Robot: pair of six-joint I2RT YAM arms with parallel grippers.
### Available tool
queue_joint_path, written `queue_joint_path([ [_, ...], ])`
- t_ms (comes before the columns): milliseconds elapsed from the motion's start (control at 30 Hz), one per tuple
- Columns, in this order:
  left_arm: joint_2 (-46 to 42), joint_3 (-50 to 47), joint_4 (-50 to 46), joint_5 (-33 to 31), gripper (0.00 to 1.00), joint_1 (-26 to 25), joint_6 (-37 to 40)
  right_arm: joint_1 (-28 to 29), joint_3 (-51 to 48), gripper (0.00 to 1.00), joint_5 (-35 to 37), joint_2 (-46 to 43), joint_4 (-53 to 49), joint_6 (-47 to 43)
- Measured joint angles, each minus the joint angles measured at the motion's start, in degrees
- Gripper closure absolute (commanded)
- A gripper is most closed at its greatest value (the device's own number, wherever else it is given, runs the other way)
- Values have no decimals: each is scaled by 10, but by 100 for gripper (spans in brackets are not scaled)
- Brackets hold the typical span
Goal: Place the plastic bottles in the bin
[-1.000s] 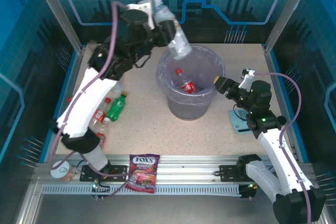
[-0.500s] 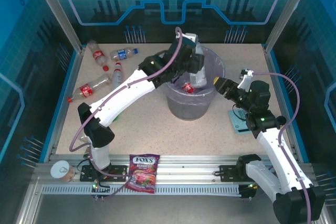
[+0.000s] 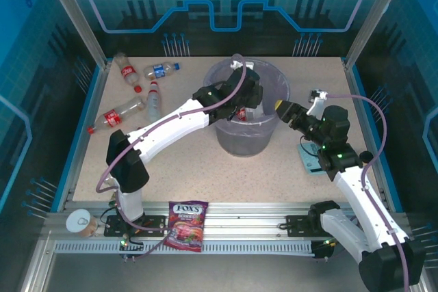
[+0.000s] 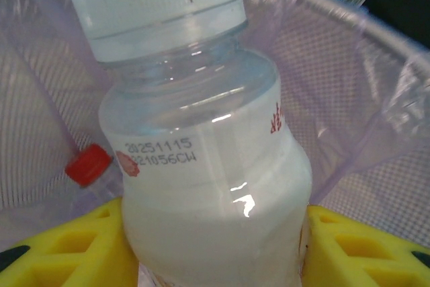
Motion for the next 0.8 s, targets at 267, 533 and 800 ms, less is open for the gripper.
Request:
queue_joint_path([
  [267, 0, -24, 12, 6, 49, 0, -50, 0, 0, 45, 10, 10, 11, 0],
  [533, 0, -39, 16, 19, 25, 0, -68, 0, 0, 45, 10, 10, 8, -2],
  [800, -8, -37, 18, 19, 5, 0, -37, 0, 0, 45, 11, 10, 3, -7],
])
